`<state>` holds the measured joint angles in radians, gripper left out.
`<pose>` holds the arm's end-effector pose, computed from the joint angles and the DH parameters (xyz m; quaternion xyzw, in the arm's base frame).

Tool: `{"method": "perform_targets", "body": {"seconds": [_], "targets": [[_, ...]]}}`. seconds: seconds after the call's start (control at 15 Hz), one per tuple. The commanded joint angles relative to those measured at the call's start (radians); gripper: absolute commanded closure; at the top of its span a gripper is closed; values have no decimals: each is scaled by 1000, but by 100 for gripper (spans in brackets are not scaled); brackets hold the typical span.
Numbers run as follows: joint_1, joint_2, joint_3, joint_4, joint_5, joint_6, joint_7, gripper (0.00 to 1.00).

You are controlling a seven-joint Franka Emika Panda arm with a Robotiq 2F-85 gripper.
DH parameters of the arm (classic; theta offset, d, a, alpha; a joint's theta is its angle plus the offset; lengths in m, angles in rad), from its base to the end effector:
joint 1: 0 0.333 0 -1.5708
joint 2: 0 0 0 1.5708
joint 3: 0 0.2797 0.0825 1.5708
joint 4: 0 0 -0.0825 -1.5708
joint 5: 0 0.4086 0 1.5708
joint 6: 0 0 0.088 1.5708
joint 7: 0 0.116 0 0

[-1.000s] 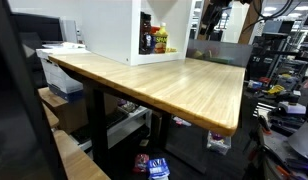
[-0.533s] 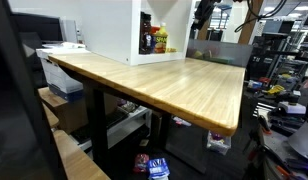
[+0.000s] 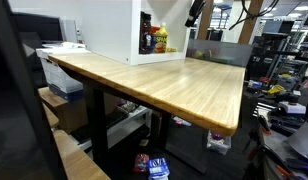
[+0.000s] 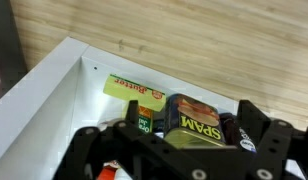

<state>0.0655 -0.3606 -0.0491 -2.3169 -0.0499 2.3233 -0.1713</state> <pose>0.5119 0.0064 0.4697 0.9775 0.1055 0.1809 0.0263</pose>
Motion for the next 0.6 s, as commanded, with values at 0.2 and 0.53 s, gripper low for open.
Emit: {"method": "perform_targets", "body": {"seconds": [0.2,0.53], "targets": [[25,39,-19,23,43,38,-135,0],[47,88,-24,24,48,128,-269,0]]}}
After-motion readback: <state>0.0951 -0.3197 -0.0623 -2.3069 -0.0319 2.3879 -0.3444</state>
